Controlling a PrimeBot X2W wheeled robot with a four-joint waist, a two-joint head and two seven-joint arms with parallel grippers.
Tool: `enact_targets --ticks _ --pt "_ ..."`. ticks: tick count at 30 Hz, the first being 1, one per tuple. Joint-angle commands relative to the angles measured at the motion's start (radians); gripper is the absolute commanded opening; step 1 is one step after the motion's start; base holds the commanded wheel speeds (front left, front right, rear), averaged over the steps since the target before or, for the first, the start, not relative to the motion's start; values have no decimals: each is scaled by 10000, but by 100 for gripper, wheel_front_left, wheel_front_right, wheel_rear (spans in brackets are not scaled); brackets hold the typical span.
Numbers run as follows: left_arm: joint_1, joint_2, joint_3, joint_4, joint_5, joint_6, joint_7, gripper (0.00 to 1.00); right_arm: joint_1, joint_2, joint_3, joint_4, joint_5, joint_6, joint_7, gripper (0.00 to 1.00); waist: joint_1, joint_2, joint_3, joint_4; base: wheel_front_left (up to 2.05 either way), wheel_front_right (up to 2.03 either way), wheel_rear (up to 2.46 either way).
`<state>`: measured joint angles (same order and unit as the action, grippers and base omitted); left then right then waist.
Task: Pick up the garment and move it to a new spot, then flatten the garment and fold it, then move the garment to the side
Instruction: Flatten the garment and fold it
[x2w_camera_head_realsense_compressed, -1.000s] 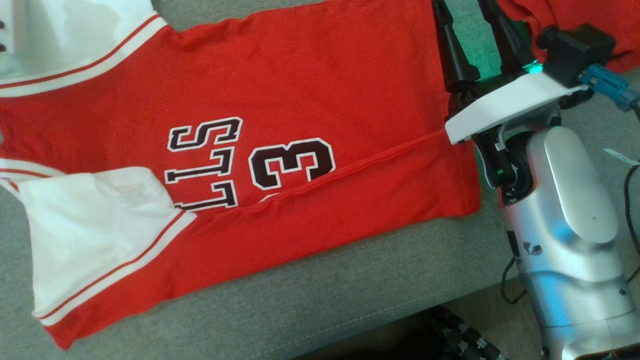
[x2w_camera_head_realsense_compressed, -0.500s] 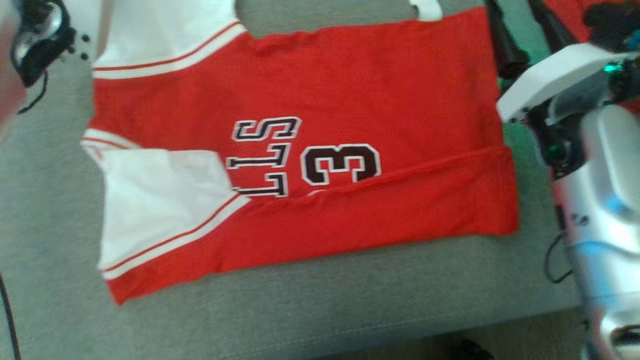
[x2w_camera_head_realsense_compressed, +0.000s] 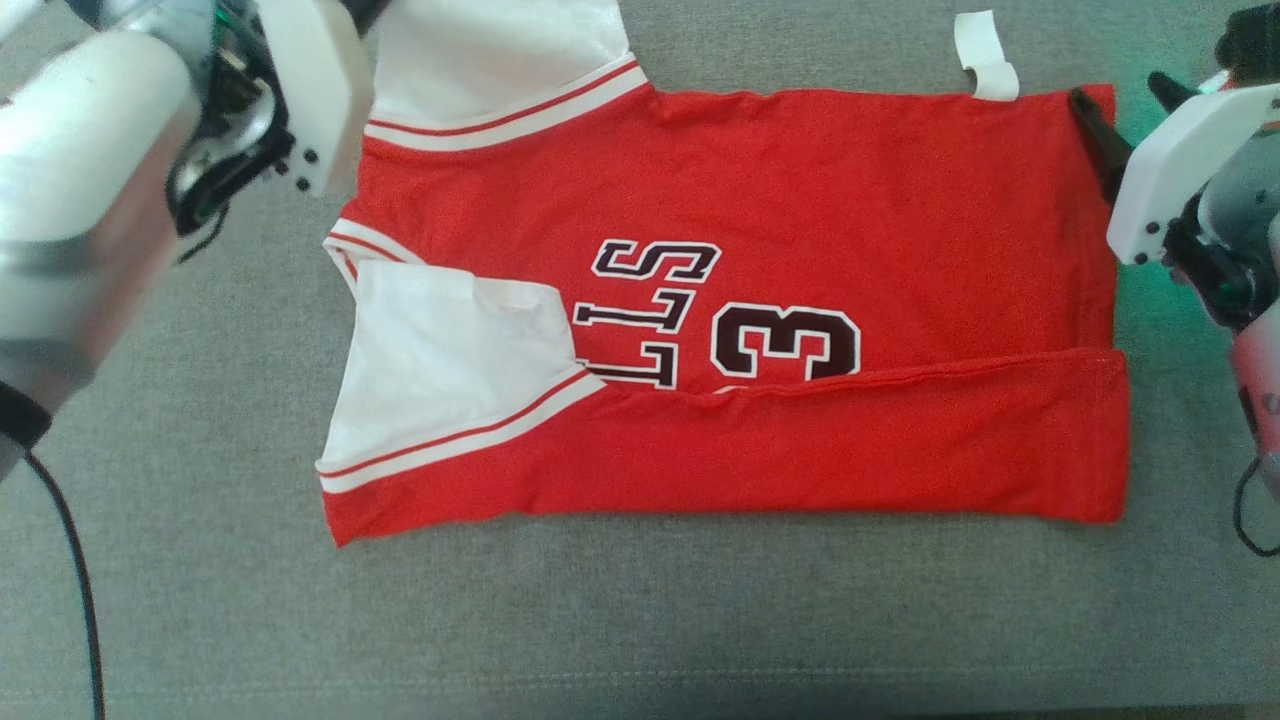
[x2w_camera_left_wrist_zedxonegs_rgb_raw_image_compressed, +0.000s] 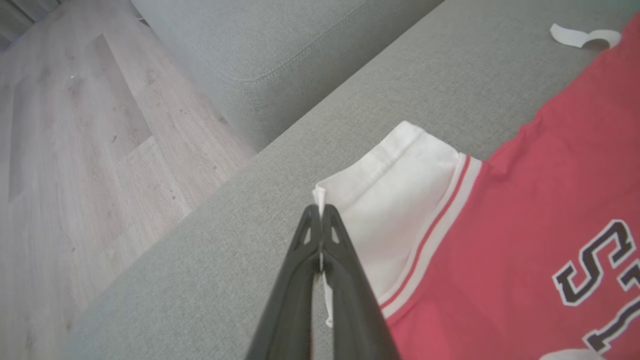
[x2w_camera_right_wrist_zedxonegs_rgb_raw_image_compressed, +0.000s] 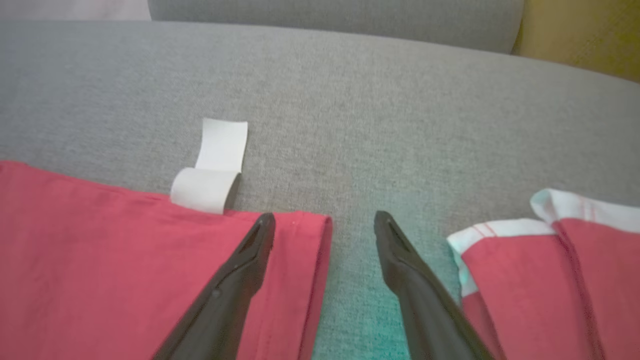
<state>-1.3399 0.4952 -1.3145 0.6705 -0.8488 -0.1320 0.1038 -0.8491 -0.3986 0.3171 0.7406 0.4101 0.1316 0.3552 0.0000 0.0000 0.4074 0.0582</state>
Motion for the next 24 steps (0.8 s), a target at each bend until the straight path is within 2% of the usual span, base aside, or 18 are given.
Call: enact_targets --ticks 1,17,18,19,24 --pt "-357 214 351 -213 102 14 -1 0 -203 -229 265 -118 189 -9 8 100 0 0 29 31 0 0 0" --pt "-461 240 344 -532 197 13 188 0 -996 -725 2541 702 1384 -9 -30 100 0 0 337 40 0 0 0" --pt "-466 243 344 -521 194 13 193 0 -1030 -756 2667 754 1457 -9 -1 45 0 0 341 40 0 0 0" --pt "-471 248 344 -484 176 13 199 0 -1064 -788 2774 798 1530 -9 -4 0 0 0 344 39 0 0 0" --pt "-452 296 344 -217 97 13 207 0 -1336 -916 3023 1084 1776 -9 -380 0 0 0 334 4 0 0 0"
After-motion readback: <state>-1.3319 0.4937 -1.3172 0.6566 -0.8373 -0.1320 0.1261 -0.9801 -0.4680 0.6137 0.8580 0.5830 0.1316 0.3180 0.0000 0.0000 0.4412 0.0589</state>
